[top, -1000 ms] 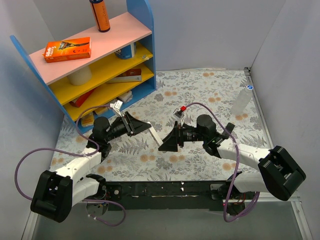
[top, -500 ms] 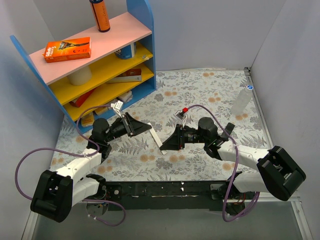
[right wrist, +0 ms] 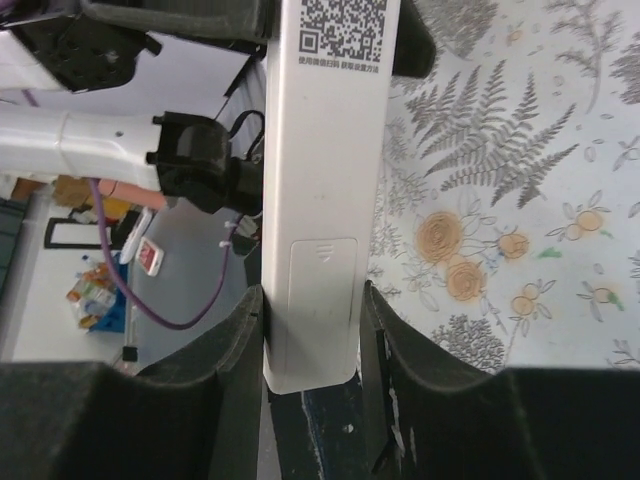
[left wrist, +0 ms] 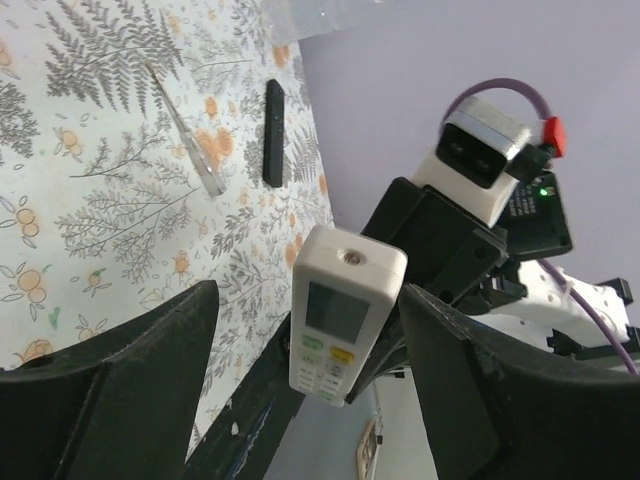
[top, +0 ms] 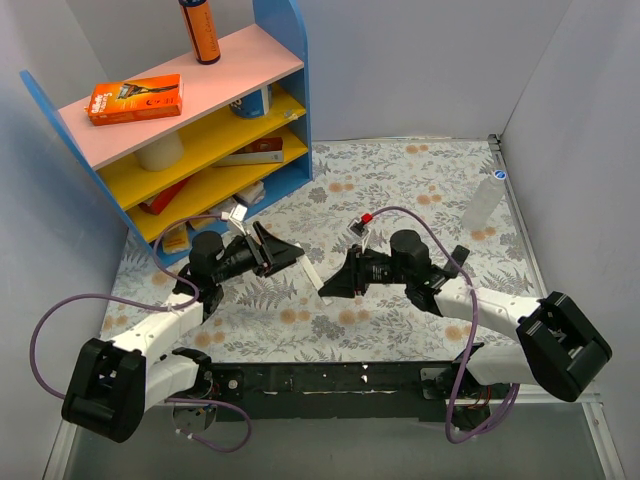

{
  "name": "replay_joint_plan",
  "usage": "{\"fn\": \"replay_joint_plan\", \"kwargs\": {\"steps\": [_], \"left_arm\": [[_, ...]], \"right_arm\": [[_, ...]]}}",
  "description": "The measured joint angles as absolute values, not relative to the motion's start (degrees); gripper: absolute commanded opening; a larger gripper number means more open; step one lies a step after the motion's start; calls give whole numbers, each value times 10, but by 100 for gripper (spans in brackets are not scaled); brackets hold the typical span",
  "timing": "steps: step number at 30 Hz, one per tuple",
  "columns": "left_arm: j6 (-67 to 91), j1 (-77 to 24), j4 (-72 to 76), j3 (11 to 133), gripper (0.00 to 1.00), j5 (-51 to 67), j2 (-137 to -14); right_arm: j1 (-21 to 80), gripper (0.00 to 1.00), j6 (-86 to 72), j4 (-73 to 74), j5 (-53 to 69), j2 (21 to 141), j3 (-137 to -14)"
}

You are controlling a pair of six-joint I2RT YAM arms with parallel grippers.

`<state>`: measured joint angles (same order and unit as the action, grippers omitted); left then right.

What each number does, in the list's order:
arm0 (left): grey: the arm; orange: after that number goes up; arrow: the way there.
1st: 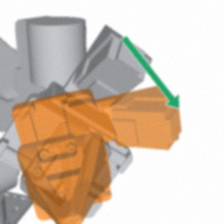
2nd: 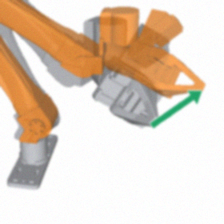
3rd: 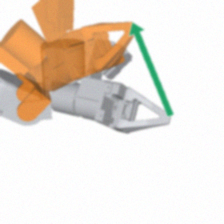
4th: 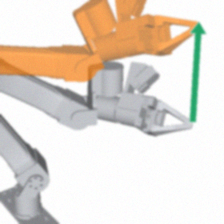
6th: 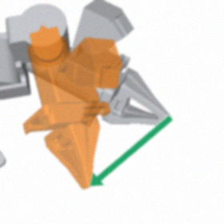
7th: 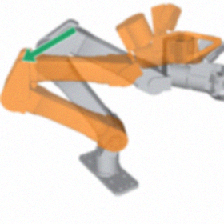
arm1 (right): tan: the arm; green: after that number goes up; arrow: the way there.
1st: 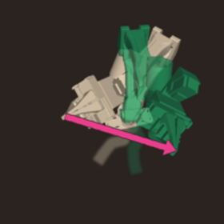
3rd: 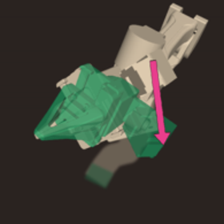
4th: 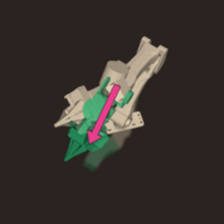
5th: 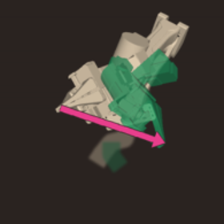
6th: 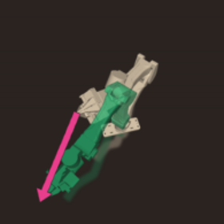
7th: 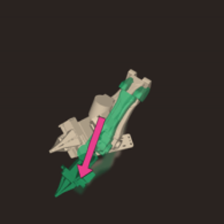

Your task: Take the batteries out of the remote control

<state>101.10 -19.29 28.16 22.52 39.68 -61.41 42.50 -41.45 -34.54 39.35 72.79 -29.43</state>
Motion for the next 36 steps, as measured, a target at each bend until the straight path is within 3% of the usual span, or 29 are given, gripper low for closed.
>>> {"fn": "replay_joint_plan", "kwargs": {"steps": [15, 28, 33, 34, 36], "left_arm": [[976, -192, 132, 328, 67, 363, -752], [995, -192, 147, 342, 65, 369, -787], [997, -192, 156, 352, 51, 369, -810], [997, -192, 156, 354, 38, 371, -814], [999, -192, 155, 356, 23, 371, -817]], "right_arm": [[490, 1, -193, -33, 81, 740, -436], [583, 1, -148, 26, -73, 770, -480], [597, 1, -147, 31, -84, 773, -485], [598, 1, -147, 33, -88, 776, -487], [599, 1, -147, 36, -93, 780, -491]]}}
